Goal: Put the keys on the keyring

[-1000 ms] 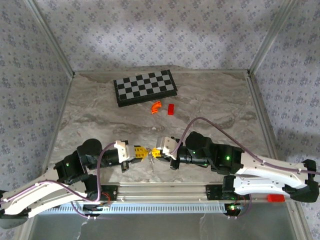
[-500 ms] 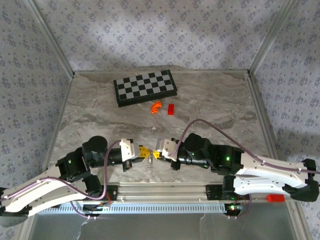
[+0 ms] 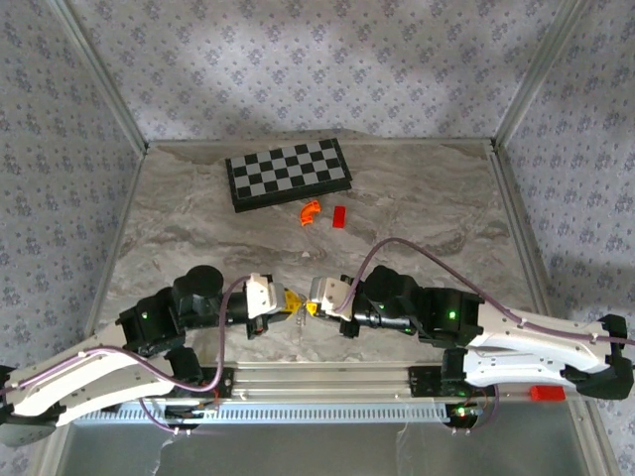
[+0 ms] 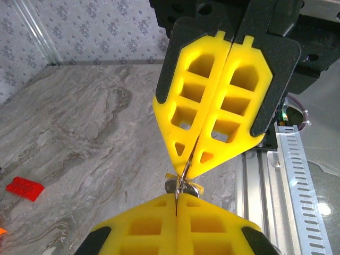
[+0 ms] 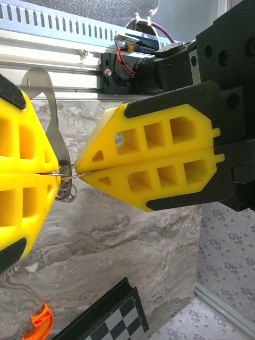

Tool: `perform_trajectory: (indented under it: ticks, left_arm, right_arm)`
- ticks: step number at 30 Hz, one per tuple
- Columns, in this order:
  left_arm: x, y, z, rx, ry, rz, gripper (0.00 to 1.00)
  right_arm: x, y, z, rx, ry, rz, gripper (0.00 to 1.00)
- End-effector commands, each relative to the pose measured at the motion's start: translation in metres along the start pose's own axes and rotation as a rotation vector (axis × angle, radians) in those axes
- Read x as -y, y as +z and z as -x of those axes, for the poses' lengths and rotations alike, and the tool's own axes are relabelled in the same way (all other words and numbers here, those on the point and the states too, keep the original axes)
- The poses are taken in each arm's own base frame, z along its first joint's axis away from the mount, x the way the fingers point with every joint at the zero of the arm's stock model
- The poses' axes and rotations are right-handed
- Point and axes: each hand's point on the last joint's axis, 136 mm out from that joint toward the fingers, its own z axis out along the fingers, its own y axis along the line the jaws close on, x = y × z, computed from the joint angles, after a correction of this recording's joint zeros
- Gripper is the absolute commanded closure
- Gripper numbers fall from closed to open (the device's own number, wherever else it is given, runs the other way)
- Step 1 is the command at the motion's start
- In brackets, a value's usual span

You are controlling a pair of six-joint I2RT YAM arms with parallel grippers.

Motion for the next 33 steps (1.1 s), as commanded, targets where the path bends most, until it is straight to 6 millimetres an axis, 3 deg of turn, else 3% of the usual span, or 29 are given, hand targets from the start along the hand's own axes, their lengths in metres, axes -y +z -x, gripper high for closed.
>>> perform_trajectory:
  ticks: [1, 12, 33]
  left_arm:
    - [-0.003, -0.005, 0.032, 0.085, 0.037, 0.007, 1.00]
    - [-0.001, -0.004, 0.038, 0.109, 0.026, -0.010, 1.00]
    - [-0.001, 0.000, 0.039, 0.137, -0.018, -0.009, 1.00]
  right_arm:
    - [-0.005, -0.005, 0.025, 0.076, -0.022, 0.027, 1.00]
    - [-0.007, -0.002, 0.017, 0.044, -0.065, 0.020, 1.00]
    - [-0.004, -0.001, 0.001, 0.030, -0.256, -0.155, 1.00]
